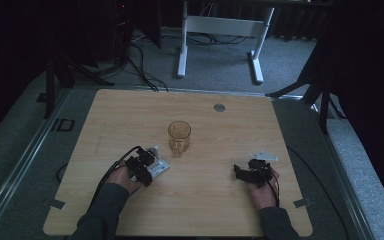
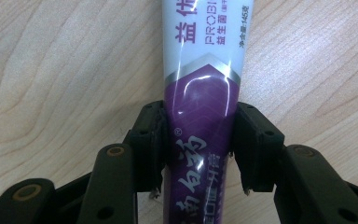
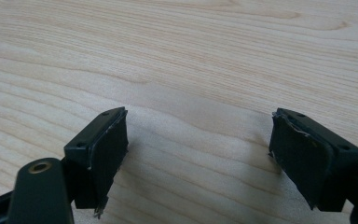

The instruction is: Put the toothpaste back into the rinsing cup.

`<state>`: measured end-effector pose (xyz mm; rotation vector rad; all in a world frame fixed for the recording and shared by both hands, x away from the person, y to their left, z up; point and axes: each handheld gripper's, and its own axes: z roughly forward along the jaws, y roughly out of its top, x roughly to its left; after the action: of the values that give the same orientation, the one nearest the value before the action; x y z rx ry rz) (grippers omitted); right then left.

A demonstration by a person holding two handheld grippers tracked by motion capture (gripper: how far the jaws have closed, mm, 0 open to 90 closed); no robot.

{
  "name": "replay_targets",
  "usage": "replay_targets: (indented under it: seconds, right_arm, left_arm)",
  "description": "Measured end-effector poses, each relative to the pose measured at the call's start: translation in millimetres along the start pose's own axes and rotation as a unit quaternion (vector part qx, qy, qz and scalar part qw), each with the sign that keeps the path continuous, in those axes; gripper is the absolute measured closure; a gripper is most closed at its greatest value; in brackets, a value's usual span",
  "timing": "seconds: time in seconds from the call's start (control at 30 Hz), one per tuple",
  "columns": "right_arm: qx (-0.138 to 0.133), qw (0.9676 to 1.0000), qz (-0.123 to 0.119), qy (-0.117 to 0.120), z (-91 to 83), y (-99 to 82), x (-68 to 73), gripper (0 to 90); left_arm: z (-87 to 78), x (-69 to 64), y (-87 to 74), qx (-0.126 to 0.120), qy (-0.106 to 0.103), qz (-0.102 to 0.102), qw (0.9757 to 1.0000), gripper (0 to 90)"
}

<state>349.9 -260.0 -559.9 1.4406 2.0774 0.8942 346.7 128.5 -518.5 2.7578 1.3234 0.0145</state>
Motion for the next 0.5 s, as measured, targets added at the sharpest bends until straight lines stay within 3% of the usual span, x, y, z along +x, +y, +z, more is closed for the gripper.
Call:
replay_targets:
  seconds: [0.5]
  right_arm:
    - [0.000, 1.0000, 0.000, 0.000, 0.0, 0.0, 0.0, 19.2]
  left_arm:
    - [0.1, -3.8, 0.0, 0.000, 0.009, -0.010, 0.9999, 59.0]
